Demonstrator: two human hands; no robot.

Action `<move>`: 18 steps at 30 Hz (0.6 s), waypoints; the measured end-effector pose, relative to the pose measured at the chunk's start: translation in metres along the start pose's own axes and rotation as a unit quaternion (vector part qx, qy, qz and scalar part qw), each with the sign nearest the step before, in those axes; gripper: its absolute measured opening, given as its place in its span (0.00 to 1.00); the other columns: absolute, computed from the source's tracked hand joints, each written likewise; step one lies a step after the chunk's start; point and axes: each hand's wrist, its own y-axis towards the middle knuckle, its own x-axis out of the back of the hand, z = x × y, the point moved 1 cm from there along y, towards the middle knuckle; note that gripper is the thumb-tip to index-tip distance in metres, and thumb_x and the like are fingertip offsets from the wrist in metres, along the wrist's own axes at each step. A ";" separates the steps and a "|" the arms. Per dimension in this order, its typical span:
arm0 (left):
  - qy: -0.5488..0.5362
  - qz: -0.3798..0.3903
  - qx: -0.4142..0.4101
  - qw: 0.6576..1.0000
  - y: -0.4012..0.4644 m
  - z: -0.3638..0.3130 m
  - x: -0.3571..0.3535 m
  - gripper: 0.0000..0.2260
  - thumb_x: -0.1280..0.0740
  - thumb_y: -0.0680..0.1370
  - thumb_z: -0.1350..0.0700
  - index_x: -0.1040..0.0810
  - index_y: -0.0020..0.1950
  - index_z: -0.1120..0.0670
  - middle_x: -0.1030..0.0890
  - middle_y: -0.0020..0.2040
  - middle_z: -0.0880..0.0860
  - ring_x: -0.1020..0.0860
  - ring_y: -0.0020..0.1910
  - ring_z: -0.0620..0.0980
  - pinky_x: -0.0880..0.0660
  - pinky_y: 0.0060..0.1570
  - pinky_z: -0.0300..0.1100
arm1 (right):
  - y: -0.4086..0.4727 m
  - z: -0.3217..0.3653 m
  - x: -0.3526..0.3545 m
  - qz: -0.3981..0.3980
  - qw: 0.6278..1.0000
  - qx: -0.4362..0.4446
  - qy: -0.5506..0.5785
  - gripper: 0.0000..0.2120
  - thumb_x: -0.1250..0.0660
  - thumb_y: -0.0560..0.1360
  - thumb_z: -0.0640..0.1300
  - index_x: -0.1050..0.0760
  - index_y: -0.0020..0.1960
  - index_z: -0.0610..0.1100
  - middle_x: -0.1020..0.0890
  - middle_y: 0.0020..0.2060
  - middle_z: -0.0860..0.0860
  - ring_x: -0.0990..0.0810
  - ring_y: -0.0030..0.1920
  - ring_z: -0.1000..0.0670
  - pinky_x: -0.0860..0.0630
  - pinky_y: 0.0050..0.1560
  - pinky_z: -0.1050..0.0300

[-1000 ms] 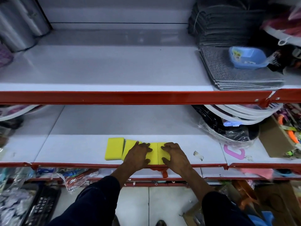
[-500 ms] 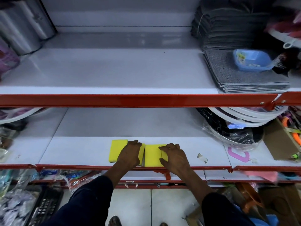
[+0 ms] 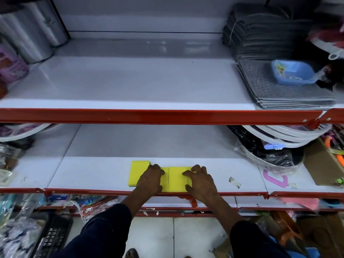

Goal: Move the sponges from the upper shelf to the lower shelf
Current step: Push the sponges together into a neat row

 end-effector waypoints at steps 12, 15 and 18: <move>0.024 -0.084 0.071 0.994 -0.004 0.036 0.019 0.27 0.34 0.76 0.57 0.34 0.75 0.53 0.38 0.78 0.58 0.35 0.73 0.62 0.30 0.66 0.54 | 0.003 0.022 0.006 0.001 0.999 -0.025 -0.027 0.26 0.31 0.73 0.50 0.31 0.70 0.53 0.31 0.68 0.47 0.34 0.68 0.42 0.30 0.61 0.49; 0.038 -0.047 0.105 0.993 -0.008 0.053 0.014 0.27 0.35 0.77 0.57 0.37 0.76 0.53 0.42 0.79 0.58 0.33 0.71 0.63 0.27 0.63 0.54 | 0.003 0.026 0.003 0.016 0.999 -0.029 -0.024 0.26 0.32 0.73 0.50 0.32 0.71 0.54 0.32 0.69 0.47 0.35 0.68 0.43 0.29 0.61 0.49; 0.019 -0.029 0.109 0.993 -0.012 0.065 0.007 0.27 0.34 0.77 0.59 0.36 0.76 0.52 0.42 0.79 0.57 0.32 0.69 0.62 0.24 0.62 0.52 | 0.002 0.029 0.001 0.018 0.999 -0.033 -0.017 0.27 0.31 0.73 0.49 0.31 0.71 0.53 0.32 0.69 0.47 0.35 0.69 0.43 0.27 0.60 0.49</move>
